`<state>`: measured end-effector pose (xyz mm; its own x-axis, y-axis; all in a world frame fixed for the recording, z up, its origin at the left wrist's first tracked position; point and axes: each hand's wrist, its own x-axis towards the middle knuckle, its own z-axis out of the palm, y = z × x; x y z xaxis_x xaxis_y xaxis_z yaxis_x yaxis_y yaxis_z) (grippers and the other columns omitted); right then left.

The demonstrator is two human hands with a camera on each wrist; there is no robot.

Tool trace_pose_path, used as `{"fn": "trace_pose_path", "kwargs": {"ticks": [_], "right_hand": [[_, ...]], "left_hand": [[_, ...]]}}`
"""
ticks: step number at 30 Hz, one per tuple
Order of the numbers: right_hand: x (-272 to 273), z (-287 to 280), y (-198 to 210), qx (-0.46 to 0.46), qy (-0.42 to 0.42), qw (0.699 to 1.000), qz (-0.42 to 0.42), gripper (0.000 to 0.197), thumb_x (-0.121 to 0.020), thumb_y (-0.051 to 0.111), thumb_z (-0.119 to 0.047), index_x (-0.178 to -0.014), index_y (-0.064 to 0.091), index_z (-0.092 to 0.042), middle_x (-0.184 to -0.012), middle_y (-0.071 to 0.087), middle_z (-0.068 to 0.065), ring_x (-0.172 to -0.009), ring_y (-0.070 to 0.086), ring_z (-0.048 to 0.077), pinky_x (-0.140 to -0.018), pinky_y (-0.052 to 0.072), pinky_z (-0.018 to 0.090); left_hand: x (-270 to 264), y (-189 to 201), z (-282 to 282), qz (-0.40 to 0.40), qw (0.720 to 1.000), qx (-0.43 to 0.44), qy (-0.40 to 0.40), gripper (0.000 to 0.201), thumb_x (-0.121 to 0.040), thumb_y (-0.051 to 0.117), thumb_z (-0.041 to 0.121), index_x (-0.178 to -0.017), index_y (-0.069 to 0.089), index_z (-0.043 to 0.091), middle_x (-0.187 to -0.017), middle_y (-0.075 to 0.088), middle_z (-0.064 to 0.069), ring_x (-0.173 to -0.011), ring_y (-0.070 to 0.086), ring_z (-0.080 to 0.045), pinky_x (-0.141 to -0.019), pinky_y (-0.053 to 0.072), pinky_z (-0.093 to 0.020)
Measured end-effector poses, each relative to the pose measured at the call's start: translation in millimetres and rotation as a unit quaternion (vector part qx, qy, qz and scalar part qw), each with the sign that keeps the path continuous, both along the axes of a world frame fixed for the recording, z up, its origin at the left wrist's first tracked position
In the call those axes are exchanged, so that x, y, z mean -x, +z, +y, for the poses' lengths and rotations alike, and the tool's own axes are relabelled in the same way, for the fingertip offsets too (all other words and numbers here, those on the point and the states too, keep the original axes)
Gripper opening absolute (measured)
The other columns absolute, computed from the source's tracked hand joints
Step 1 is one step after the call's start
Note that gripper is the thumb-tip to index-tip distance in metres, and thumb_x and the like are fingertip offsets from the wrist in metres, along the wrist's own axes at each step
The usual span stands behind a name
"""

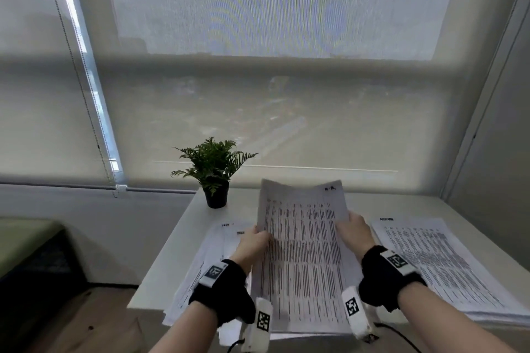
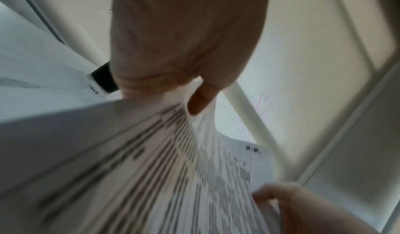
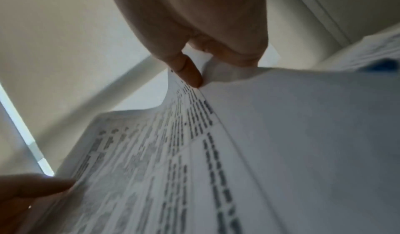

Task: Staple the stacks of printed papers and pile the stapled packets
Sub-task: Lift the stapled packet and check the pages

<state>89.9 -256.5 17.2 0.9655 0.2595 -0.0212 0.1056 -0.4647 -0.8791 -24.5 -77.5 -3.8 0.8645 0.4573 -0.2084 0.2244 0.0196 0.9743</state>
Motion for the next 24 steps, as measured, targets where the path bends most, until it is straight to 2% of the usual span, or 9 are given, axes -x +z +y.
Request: {"fn": "trace_pose_path", "kwargs": {"ticks": [2, 4, 7, 9, 12, 15, 19, 21, 24], "right_hand": [[-1.5, -8.0, -22.3, 0.042, -0.006, 0.998, 0.042, 0.018, -0.093, 0.045, -0.017, -0.087, 0.059, -0.009, -0.088, 0.06, 0.011, -0.084, 0.056, 0.026, -0.072, 0.039, 0.028], [-0.2, -11.7, -39.0, 0.065, 0.02, 0.995, 0.068, 0.019, -0.094, 0.045, -0.008, -0.077, 0.055, -0.008, -0.079, 0.056, 0.01, -0.08, 0.052, 0.024, -0.071, 0.037, 0.028], [4.4, -13.0, -51.9, 0.057, 0.035, 0.993, 0.102, 0.033, -0.095, 0.045, -0.008, -0.064, 0.054, -0.01, -0.065, 0.055, 0.007, -0.063, 0.051, 0.023, -0.061, 0.038, 0.028], [5.8, -12.6, -52.0, 0.073, 0.024, 0.992, 0.098, 0.022, -0.094, 0.048, -0.013, -0.082, 0.064, -0.004, -0.085, 0.067, 0.016, -0.076, 0.061, 0.029, -0.07, 0.049, 0.034], [-2.9, -15.3, -41.5, 0.188, -0.017, 0.981, -0.035, 0.032, -0.092, 0.054, -0.025, -0.119, 0.052, -0.009, -0.117, 0.061, 0.015, -0.104, 0.058, 0.029, -0.086, 0.044, 0.033], [-25.2, -26.7, -28.0, 0.373, -0.069, 0.912, -0.16, 0.052, -0.088, 0.052, -0.037, -0.134, 0.039, -0.016, -0.135, 0.043, 0.014, -0.126, 0.039, 0.03, -0.105, 0.031, 0.045], [-58.5, -34.6, -45.2, 0.449, -0.011, 0.893, -0.008, 0.068, -0.085, 0.056, -0.043, -0.14, 0.032, -0.01, -0.14, 0.042, 0.018, -0.13, 0.04, 0.032, -0.103, 0.036, 0.038], [-65.8, -32.8, -61.4, 0.453, 0.008, 0.892, 0.01, 0.061, -0.085, 0.056, -0.041, -0.135, 0.041, -0.009, -0.136, 0.05, 0.017, -0.124, 0.049, 0.031, -0.098, 0.042, 0.033], [-74.6, -31.3, -70.0, 0.441, -0.02, 0.897, 0.007, 0.048, -0.093, 0.049, -0.036, -0.131, 0.051, -0.007, -0.134, 0.053, 0.018, -0.121, 0.052, 0.031, -0.091, 0.044, 0.031]], "left_hand": [[-4.0, -8.4, -1.3, 0.047, 0.997, 0.021, -0.056, 0.02, -0.097, 0.038, 0.009, -0.107, 0.054, 0.003, -0.085, 0.061, -0.008, -0.069, 0.061, -0.019, -0.058, 0.056, -0.028], [-17.2, -20.8, 2.4, 0.062, 0.997, 0.026, -0.027, 0.026, -0.099, 0.037, 0.016, -0.109, 0.054, -0.001, -0.092, 0.062, -0.014, -0.073, 0.063, -0.023, -0.056, 0.057, -0.028], [-52.2, -60.6, 17.3, 0.082, 0.996, -0.008, 0.024, 0.046, -0.092, 0.042, 0.024, -0.122, 0.051, -0.01, -0.124, 0.057, -0.028, -0.103, 0.06, -0.033, -0.092, 0.052, -0.044], [-71.2, -91.8, 25.9, 0.091, 0.994, -0.024, 0.048, 0.047, -0.088, 0.045, 0.021, -0.124, 0.052, -0.009, -0.128, 0.056, -0.028, -0.107, 0.058, -0.031, -0.099, 0.048, -0.045], [-59.7, -76.4, 13.2, 0.108, 0.991, -0.041, 0.063, 0.05, -0.092, 0.043, 0.02, -0.133, 0.046, -0.008, -0.133, 0.052, -0.028, -0.123, 0.052, -0.039, -0.105, 0.043, -0.046], [-52.3, -64.1, 6.3, 0.142, 0.984, -0.086, 0.061, 0.042, -0.098, 0.038, 0.009, -0.133, 0.042, -0.013, -0.134, 0.05, -0.029, -0.124, 0.049, -0.04, -0.101, 0.041, -0.042], [-48.3, -63.9, 6.7, 0.151, 0.979, -0.123, 0.054, 0.041, -0.097, 0.036, 0.004, -0.135, 0.042, -0.01, -0.13, 0.053, -0.029, -0.09, 0.061, -0.033, -0.069, 0.05, -0.025], [-47.1, -65.2, 7.5, 0.146, 0.98, -0.126, 0.057, 0.042, -0.098, 0.034, 0.006, -0.137, 0.042, -0.005, -0.13, 0.054, -0.028, -0.081, 0.059, -0.027, -0.058, 0.047, -0.021], [-43.6, -66.5, 6.1, 0.125, 0.979, -0.153, 0.045, 0.042, -0.1, 0.032, 0.012, -0.141, 0.041, 0.008, -0.129, 0.055, -0.026, -0.091, 0.062, -0.029, -0.075, 0.05, -0.03]]}}
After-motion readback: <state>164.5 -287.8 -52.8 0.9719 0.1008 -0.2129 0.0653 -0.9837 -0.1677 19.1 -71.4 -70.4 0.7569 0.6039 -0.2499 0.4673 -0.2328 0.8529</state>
